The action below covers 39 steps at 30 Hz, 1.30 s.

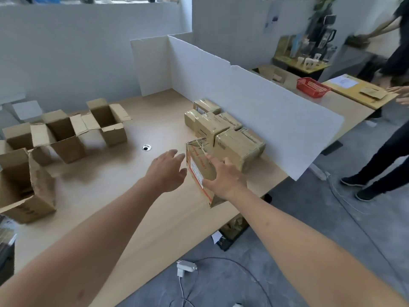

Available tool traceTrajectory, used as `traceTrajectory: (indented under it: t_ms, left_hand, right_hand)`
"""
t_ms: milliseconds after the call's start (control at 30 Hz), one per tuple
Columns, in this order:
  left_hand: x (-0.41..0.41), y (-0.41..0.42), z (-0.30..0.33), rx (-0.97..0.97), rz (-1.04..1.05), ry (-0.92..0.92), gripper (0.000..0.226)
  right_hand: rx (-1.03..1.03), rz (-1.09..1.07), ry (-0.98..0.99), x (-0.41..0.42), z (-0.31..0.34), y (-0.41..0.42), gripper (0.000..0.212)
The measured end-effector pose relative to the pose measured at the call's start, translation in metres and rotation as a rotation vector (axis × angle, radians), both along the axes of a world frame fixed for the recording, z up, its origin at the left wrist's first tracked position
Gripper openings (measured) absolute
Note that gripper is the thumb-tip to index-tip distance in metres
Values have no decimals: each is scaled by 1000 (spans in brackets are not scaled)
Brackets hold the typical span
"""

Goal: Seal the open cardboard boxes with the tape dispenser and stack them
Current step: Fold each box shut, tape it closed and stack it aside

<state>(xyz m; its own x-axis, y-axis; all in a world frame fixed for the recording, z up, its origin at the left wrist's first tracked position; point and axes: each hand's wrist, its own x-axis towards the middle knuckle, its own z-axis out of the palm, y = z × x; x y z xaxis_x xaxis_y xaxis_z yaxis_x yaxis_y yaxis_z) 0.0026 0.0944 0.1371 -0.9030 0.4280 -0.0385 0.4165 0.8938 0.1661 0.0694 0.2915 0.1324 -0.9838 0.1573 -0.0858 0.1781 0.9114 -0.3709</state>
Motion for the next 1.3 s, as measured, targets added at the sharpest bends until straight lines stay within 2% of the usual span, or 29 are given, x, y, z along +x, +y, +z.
traceTrajectory:
  t_ms: [267,500,900,1300]
  left_hand:
    - [-28,105,-6,39,94,-11,52]
    - [-67,148,-13,41,177,-37,52]
    - [-202,130,-61,64,307,-132,49]
    - [-336,93,-100,72,445,-185,48]
  right_hand:
    - [6,62,-2,-51,0,102,83]
    - [-5,122,-2,-113,-6,138,84]
    - [-33,181,-78,-262,-42,120,82]
    - [-81,181,-6,-424,-85,63,79]
